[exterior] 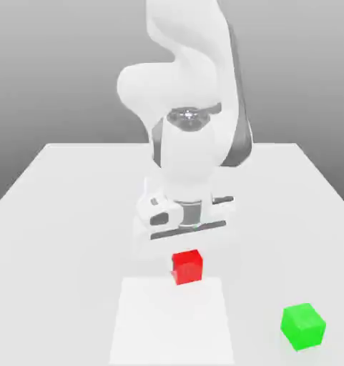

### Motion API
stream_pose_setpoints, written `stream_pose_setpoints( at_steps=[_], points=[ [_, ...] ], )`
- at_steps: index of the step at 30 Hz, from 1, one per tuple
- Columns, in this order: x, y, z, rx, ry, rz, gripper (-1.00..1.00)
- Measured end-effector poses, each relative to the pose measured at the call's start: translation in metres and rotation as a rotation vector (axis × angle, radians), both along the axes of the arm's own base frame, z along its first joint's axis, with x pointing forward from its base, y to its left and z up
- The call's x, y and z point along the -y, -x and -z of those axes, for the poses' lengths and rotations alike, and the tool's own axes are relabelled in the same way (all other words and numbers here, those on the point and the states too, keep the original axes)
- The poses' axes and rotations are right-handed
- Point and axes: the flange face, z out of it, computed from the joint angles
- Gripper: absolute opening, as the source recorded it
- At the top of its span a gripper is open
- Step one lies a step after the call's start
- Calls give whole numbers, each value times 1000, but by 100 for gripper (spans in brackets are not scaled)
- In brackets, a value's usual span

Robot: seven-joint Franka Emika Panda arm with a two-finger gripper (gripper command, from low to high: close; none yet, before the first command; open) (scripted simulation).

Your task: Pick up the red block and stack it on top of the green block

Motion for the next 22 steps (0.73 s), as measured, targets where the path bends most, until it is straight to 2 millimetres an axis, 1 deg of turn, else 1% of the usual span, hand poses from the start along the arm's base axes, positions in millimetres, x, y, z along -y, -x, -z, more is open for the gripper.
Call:
stream_pose_setpoints(
  at_steps=[2, 3, 8, 13, 14, 15, 18, 19, 22],
  points=[
    [-17, -15, -8, 0, -2, -82, -100],
    [-30, -24, -11, 0, -2, -139, -100],
    [-101, -65, -25, -1, -5, -420, -100],
    [-178, -93, -39, -1, -2, -689, -100],
    [-188, -97, -36, -1, -2, -724, -100],
    [-194, -99, -28, -1, -1, -741, -100],
    [-198, -100, 9, -1, 0, -757, -100],
    [-198, -100, 18, -1, 0, -758, 100],
    [-198, -100, 18, -1, 0, -758, 100]
  ],
)
